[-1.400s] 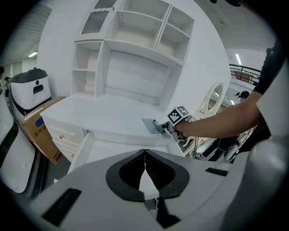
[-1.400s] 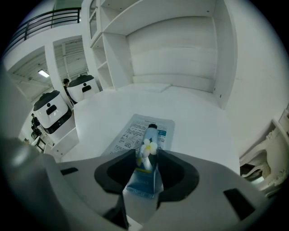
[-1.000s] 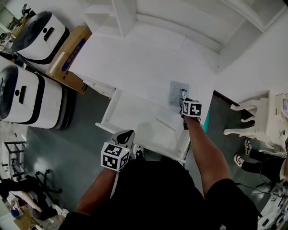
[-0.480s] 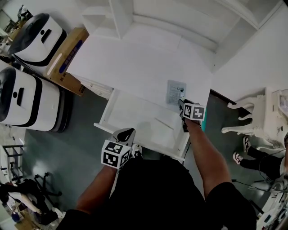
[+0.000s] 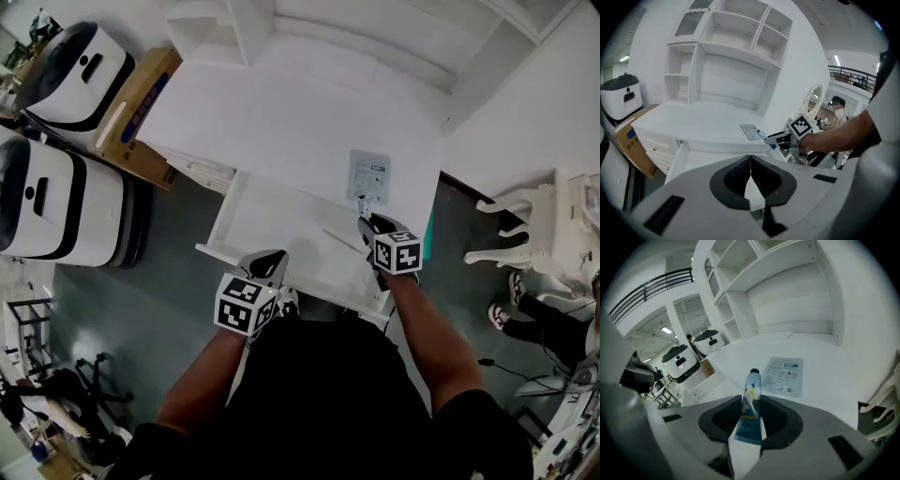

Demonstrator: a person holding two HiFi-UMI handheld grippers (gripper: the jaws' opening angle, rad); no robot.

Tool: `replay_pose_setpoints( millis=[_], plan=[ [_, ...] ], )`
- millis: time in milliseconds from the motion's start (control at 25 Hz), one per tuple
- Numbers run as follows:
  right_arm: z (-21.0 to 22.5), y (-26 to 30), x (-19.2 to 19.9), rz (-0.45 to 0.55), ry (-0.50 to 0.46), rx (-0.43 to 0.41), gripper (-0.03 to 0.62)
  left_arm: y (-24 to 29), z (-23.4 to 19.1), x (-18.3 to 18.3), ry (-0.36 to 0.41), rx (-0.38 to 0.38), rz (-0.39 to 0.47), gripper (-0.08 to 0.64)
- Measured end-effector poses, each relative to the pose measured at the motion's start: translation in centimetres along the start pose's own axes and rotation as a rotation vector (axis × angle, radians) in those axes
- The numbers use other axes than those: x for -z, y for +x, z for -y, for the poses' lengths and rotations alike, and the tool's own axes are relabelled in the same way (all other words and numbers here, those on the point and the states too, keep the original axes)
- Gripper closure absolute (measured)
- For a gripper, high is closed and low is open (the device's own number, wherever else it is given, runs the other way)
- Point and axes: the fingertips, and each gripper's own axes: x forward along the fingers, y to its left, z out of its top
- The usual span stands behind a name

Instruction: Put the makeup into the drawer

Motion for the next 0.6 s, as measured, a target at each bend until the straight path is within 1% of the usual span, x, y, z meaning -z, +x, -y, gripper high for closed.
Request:
replay_pose_setpoints(
  millis=[120, 280, 440, 600],
  plan=[
    [-2.0, 0.0, 2.6, -0.031, 0.011, -0.039, 0.452, 0.1, -0.3, 0.1, 0.005, -0.008, -0.001, 0.549],
    [-3.2, 1.0, 6.2, -0.097, 0.054, -0.061, 0.453, 0.1, -1.1, -0.2, 0.009, -0.026, 0.001, 0.549],
    [-2.8, 3.1, 9.1, -0.170, 0.129, -0.045, 0.452, -0.1, -1.3, 0.1, 0.018, -0.028, -0.012, 0.549],
    [-1.1, 5.1, 11.2, -0.224, 0.256, 0.003, 0.451, 0.0, -0.9, 0.8, 0.010, -0.023, -0.035, 0.549]
  ],
)
